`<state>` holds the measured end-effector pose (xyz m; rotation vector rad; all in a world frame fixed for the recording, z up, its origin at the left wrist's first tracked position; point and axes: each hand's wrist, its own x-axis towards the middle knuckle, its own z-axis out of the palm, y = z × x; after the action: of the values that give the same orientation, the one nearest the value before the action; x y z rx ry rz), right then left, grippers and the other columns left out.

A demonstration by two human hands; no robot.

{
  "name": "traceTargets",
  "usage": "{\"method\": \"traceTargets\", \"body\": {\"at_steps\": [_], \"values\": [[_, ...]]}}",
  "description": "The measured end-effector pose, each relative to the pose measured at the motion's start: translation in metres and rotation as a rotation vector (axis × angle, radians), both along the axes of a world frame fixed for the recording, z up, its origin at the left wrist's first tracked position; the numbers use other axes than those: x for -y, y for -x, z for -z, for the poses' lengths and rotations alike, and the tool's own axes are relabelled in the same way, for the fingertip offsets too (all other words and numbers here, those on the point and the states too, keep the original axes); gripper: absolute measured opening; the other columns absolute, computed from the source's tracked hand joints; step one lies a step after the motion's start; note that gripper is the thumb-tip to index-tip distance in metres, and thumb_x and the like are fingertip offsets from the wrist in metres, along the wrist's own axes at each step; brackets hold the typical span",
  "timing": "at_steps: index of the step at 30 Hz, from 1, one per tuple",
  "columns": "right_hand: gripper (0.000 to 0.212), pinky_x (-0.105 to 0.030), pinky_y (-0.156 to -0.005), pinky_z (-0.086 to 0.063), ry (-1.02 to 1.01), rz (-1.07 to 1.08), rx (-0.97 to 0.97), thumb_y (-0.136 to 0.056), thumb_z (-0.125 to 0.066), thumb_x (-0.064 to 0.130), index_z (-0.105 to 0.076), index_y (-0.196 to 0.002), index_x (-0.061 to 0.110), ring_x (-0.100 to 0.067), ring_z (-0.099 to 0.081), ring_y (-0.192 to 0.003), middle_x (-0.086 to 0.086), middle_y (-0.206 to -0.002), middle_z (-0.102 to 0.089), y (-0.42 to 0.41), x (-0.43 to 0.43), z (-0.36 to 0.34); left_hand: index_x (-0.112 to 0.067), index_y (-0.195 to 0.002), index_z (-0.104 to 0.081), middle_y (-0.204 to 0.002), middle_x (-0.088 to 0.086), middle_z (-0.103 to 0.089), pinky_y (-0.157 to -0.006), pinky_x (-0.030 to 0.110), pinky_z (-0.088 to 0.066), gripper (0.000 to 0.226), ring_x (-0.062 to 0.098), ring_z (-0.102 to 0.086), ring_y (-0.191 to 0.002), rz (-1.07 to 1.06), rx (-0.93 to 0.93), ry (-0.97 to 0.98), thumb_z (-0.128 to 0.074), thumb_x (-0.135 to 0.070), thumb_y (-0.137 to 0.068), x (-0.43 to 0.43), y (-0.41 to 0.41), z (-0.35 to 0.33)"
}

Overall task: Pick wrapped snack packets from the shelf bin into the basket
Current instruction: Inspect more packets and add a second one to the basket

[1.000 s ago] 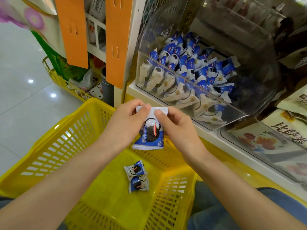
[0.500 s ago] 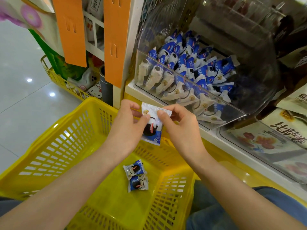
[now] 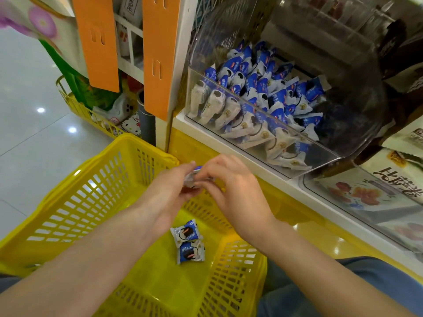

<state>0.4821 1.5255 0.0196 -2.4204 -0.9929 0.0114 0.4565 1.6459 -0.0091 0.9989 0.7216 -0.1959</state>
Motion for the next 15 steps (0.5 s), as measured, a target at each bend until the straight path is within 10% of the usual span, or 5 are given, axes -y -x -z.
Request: {"method": "traceTargets", "body": {"at_steps": [6,15], "values": [[0.012,-0.018,-0.078,-0.038,0.025,-0.06,-0.087,-0.083,-0.066,0.025,-0.068,-0.089,0.016,-0.012,-0.052,-0.093,0.002,-0.092,-0.06,0.01,0.003,0.009,-0.002,-0.078,-0.063,-0.069,0.009,-0.065,-0.062,0.025,-0.046,0.014,0.014,-0.059,-0.062,-0.063,-0.012,-0.052,-0.056,0.009,-0.075,-0.006,0.003,-0.001],[0.028,-0.017,-0.058,-0.053,-0.38,0.537,-0.99,-0.099,-0.038,0.032,-0.052,-0.11,0.011,-0.004,-0.061,-0.07,0.0,-0.094,-0.063,-0.013,0.001,0.008,-0.017,-0.099,-0.059,-0.087,0.005,-0.071,-0.083,0.031,-0.052,0.031,0.016,-0.067,-0.08,-0.087,0.126,-0.038,-0.065,0.004,-0.077,-0.001,-0.002,-0.005]]}}
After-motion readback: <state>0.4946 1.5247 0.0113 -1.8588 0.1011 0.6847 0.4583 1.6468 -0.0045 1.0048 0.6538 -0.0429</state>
